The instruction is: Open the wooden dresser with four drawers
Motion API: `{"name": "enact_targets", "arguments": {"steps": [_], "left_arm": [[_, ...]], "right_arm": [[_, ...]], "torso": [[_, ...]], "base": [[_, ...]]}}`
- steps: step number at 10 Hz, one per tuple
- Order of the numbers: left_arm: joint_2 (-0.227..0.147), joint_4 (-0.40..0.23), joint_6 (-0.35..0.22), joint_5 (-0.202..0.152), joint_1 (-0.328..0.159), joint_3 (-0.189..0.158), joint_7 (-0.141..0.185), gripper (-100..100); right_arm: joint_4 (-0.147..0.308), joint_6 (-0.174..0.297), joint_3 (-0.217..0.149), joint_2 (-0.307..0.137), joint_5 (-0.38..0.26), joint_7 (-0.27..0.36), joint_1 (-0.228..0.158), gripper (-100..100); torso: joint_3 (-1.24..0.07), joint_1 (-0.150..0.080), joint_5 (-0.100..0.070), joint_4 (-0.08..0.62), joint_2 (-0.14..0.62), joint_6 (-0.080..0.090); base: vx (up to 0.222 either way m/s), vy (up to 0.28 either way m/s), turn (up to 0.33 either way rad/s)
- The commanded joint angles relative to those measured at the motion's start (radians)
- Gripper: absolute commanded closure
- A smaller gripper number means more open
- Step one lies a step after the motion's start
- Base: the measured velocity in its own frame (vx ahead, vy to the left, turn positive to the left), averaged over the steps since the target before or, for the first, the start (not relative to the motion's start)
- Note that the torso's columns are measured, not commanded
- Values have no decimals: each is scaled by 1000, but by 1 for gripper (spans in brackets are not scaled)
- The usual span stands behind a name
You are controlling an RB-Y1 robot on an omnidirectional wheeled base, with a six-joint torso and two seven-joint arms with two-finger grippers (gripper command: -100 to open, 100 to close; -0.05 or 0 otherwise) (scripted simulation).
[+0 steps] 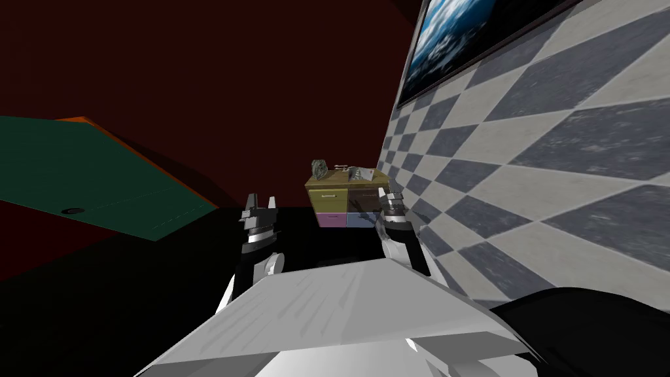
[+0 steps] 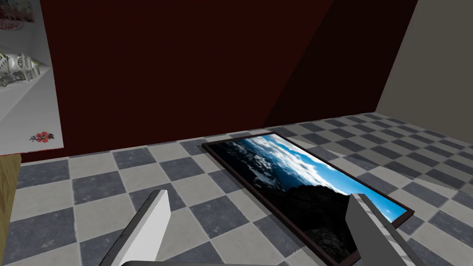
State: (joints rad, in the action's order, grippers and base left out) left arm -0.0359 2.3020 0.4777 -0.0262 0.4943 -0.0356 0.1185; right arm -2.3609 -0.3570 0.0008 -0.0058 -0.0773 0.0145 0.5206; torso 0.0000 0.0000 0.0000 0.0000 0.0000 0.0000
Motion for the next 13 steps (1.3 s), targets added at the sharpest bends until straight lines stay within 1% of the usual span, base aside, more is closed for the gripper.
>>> {"name": "enact_targets", "arguments": {"steps": [1,3,9,10,11,13], "left_arm": [[0,0,0,0,0,0,0,0],[0,0,0,0,0,0,0,0],[0,0,0,0,0,0,0,0],[0,0,0,0,0,0,0,0],[0,0,0,0,0,0,0,0],[0,0,0,0,0,0,0,0]], "right_arm": [[0,0,0,0,0,0,0,0],[0,0,0,0,0,0,0,0],[0,0,0,0,0,0,0,0],[6,9,2,-30,-16,6,-3,-100],[12,17,5,-51,-32,12,-5,-100],[29,42,11,-90,-80,30,-12,-100]], "torso": [[-82,0,0,41,40,0],[-351,0,0,176,175,0],[-1234,0,0,617,618,0],[-1382,0,0,691,691,0],[-1451,0,0,724,725,0],[-1476,1,0,736,736,0]], "base": [[0,0,0],[0,0,0],[0,0,0],[12,11,9],[18,28,14],[28,38,16]]}}
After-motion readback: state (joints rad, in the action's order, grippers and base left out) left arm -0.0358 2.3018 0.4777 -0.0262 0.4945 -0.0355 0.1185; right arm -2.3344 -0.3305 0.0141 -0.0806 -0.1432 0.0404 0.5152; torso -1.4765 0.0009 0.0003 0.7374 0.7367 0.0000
